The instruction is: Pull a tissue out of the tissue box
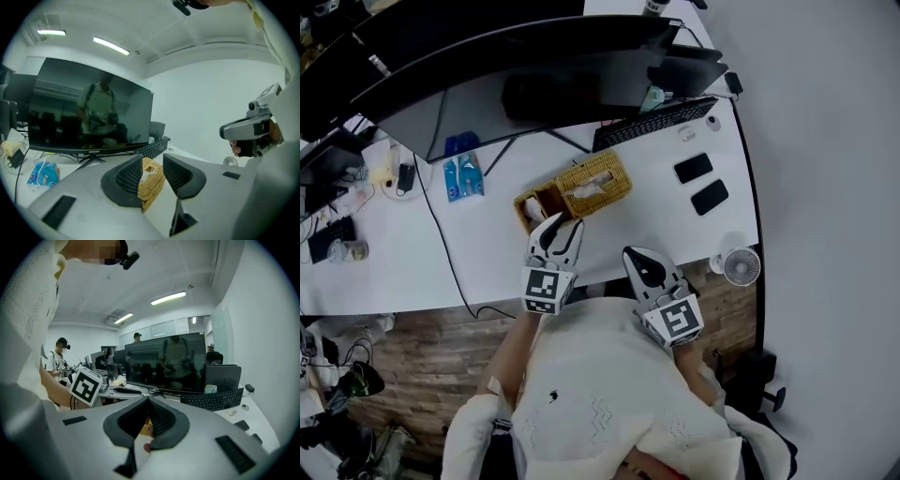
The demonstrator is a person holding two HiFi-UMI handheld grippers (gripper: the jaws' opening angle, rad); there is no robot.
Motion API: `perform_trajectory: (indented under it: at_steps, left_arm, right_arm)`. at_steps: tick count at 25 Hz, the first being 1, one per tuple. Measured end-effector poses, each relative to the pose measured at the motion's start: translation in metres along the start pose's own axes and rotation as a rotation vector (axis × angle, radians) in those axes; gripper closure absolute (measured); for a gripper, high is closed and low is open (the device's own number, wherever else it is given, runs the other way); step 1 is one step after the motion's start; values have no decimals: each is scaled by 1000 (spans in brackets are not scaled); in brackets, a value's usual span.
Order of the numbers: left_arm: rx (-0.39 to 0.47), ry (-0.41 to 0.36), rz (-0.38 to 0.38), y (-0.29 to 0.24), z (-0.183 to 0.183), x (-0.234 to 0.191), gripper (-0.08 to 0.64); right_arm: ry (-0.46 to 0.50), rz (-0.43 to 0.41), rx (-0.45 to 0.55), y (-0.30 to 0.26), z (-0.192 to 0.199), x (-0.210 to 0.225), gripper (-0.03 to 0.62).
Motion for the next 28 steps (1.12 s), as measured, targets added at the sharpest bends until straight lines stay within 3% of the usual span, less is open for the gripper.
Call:
perform_trajectory:
  at_steps: [12,16,22,28]
  left_arm:
    - [-132,-25,-38,-36,40,-26,407]
    - [-163,-22,-20,-48,50,-30,397]
    - [-224,-89,27,-69,61,-34,357]
    - [-267,-80,3,-84,79,-33,350]
  right_arm:
    - [-26,-17,-47,-16,13,2,591]
    - [-29,-16,-43,-20,15,4,591]
    - [-57,-2,-70,-22,23,7,591]
    - [-58,15,-90,-24,31,8,591]
Point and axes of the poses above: the fingertips, and each gripper's own axes: y backward along the fingers, x to its right, z out of its underside, the point moved 7 cm from there along y, backward along the fingers, and after that the axes turned 9 degrees about x, right-handed, at the moved point
